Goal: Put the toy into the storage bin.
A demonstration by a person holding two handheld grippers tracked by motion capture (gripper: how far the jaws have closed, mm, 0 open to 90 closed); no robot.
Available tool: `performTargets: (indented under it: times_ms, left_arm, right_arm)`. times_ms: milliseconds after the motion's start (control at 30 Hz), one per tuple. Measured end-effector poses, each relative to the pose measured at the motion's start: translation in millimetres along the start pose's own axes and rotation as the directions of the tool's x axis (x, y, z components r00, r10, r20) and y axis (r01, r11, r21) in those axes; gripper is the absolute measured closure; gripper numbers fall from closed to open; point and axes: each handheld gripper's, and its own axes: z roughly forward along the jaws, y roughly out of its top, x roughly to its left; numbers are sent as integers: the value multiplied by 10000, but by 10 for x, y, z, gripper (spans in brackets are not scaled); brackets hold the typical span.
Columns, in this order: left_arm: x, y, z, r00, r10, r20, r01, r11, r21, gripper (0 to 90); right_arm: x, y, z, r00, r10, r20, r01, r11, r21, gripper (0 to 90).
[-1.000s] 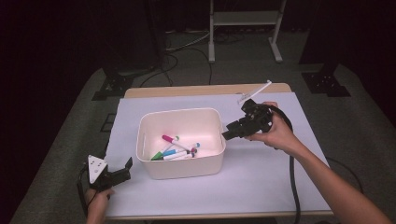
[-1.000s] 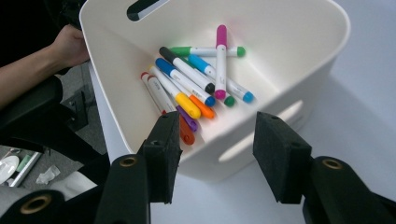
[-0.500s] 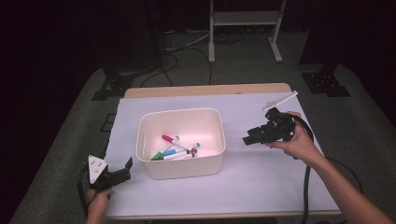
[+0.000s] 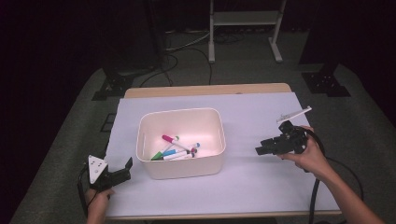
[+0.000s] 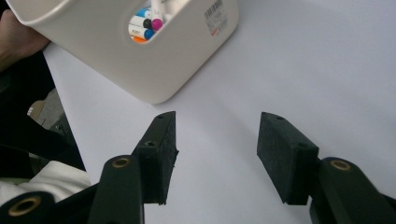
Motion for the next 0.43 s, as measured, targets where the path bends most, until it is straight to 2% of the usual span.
performTargets:
  times_ms: [367,433]
  left_arm:
    - [-4,0,-2,10000,22,6,-22,10000,-23,0]
    - [-2,-1,-7,10000,33,7,-33,10000,-66,0]
  right_arm:
    - [-90,-404,11,9989,470,12,-470,9988,-126,411]
    - [-78,-464,1,9987,458,206,-454,9988,-185,406]
